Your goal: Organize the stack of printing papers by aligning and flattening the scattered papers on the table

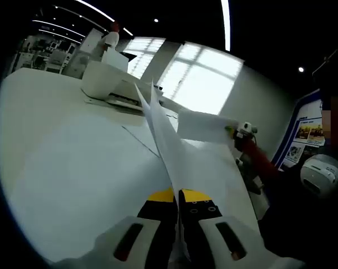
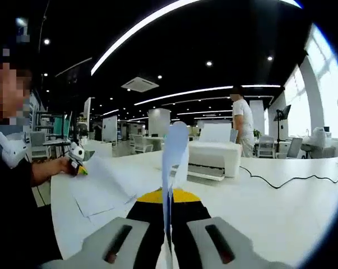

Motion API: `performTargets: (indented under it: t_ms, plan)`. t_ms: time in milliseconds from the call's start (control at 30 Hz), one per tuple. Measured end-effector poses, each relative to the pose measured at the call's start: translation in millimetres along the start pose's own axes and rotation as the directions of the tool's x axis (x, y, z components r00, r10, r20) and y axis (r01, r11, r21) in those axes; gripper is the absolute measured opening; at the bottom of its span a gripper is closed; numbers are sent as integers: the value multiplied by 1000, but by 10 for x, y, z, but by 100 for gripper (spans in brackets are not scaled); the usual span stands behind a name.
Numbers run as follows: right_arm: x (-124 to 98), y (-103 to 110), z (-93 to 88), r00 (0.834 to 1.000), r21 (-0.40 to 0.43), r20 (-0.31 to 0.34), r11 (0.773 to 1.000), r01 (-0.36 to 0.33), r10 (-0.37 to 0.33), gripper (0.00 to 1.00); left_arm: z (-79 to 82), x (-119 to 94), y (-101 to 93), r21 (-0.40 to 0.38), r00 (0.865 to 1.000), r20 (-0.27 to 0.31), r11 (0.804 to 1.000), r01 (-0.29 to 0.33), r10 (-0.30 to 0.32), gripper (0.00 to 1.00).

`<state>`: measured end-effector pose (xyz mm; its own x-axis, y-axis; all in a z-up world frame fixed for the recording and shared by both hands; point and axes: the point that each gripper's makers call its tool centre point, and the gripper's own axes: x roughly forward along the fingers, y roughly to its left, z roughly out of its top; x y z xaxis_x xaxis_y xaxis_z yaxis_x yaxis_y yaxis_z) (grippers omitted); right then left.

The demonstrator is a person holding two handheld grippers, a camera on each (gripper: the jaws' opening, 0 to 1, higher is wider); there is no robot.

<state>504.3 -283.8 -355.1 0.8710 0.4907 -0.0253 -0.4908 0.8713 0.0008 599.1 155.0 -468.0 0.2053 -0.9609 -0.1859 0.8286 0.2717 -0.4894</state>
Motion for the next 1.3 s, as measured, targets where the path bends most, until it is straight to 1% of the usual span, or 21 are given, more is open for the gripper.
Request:
performTargets:
  t_ms: [33,100,167,233,367,467,567,633,733,800,867,967,1067,1133,1200,1300]
  plan:
    - [12,38,36,1000,-3,9,1000,-6,6,0,-1,1,-3,0,1000,0,1000,0,0,7]
    - [35,121,146,999,-20,51,1000,-19,20,0,-2,2,-8,0,1000,0,1000,1,-1,7]
    - [53,221,263,993,-2,101,999,-55,55,0,-4,3,-12,0,1000,0,1000,0,0,7]
    - [64,267,319,989,0,124,997,-80,79,0,-1,1,-5,-1,1000,0,1000,0,0,7]
    - [152,432,303,985,7,118,992,-128,126,0,2,-1,0,-2,1000,0,1000,0,0,7]
    - [196,553,301,979,12,120,986,-169,167,0,-2,2,-11,-4,1000,1,1000,1,-1,7]
    - [218,635,331,969,23,139,978,-210,204,0,-14,9,-38,-6,1000,1,1000,2,-2,7]
    - [248,710,342,960,34,153,969,-243,236,0,-14,9,-40,-7,1000,2,1000,2,-2,7]
    - [337,918,282,936,40,154,944,-327,318,0,-12,8,-40,-9,1000,2,1000,3,-3,7]
    - [398,1008,245,927,26,153,936,-350,342,0,-8,5,-32,-9,1000,2,1000,4,-4,7]
    - [458,1136,210,910,27,159,920,-391,382,0,-3,2,-20,-11,1000,2,1000,4,-4,7]
    - [539,1250,170,891,27,170,902,-431,421,0,1,-1,-14,-12,1000,2,1000,5,-5,7]
    - [636,1349,100,879,43,162,887,-460,448,0,3,-2,-14,-13,1000,2,1000,7,-7,7]
    - [679,1376,68,870,65,163,875,-479,465,0,3,-4,-12,-13,1000,2,1000,7,-7,7]
    - [712,1397,41,868,71,160,872,-485,470,0,4,-4,-12,-14,1000,1,1000,8,-8,7]
    - [781,1455,-35,855,78,155,857,-510,495,0,3,-4,-13,-13,1000,1,1000,8,-8,7]
